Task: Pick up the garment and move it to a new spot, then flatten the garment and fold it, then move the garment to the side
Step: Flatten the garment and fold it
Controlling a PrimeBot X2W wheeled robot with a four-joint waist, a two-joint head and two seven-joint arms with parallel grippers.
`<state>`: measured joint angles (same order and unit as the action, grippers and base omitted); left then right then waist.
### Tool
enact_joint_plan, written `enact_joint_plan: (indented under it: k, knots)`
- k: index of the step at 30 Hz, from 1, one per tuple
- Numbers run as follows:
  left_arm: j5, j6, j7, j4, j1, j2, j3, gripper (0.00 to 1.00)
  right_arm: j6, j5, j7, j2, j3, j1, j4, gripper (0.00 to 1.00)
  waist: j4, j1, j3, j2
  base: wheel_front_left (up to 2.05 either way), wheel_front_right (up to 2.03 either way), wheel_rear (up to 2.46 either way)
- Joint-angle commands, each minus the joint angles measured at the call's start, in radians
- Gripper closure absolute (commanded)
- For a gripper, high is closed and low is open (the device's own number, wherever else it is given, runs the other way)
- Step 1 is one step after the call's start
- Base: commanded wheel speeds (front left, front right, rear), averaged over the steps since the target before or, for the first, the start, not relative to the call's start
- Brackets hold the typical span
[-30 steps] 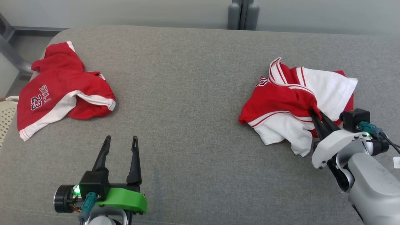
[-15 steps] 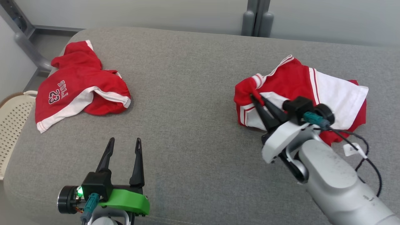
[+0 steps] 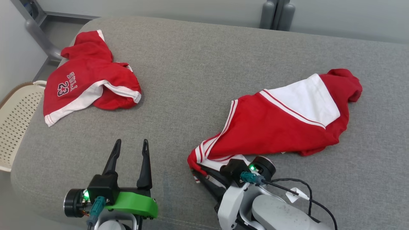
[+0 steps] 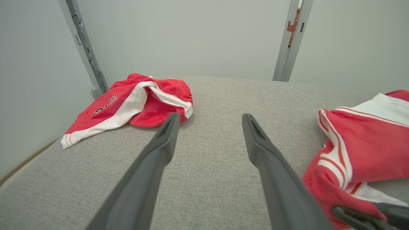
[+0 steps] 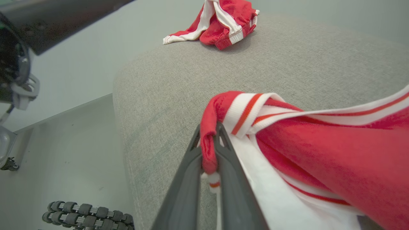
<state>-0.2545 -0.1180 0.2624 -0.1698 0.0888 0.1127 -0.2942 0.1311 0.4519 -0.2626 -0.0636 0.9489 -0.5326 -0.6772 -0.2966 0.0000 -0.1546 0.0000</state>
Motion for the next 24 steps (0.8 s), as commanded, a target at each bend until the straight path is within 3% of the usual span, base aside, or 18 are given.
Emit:
enact_joint_plan:
  k: [1, 4, 9, 16, 24]
  knots:
    - [0.001, 0.0, 0.003, -0.002, 0.016, 0.0, 0.005, 0.0, -0.001, 0.018, -0.003, 0.004, 0.006, 0.009, 0.009, 0.0, 0.011, 0.0, 0.003, 0.0, 0.0, 0.0, 0.0]
    - [0.005, 0.003, 0.003, -0.002, 0.014, 0.001, 0.014, 0.0, -0.001, 0.027, -0.003, -0.002, -0.017, -0.002, 0.029, 0.0, 0.033, 0.0, 0.01, 0.0, 0.0, 0.0, 0.0]
    - [0.01, 0.0, 0.003, 0.0, 0.002, 0.002, 0.025, 0.0, -0.001, 0.013, -0.003, -0.073, -0.135, 0.007, 0.086, 0.0, 0.075, 0.0, 0.028, 0.0, 0.0, 0.0, 0.0]
    - [0.019, 0.001, 0.002, 0.009, -0.014, 0.009, 0.043, 0.0, -0.001, -0.032, -0.003, -0.2, -0.36, 0.084, 0.176, 0.0, 0.132, 0.0, 0.052, 0.0, 0.0, 0.0, 0.0]
    - [0.029, 0.0, 0.002, 0.02, -0.02, 0.01, 0.062, 0.0, -0.001, -0.09, -0.003, -0.232, -0.637, 0.266, 0.321, 0.0, 0.191, 0.0, 0.061, 0.0, 0.0, 0.0, 0.0]
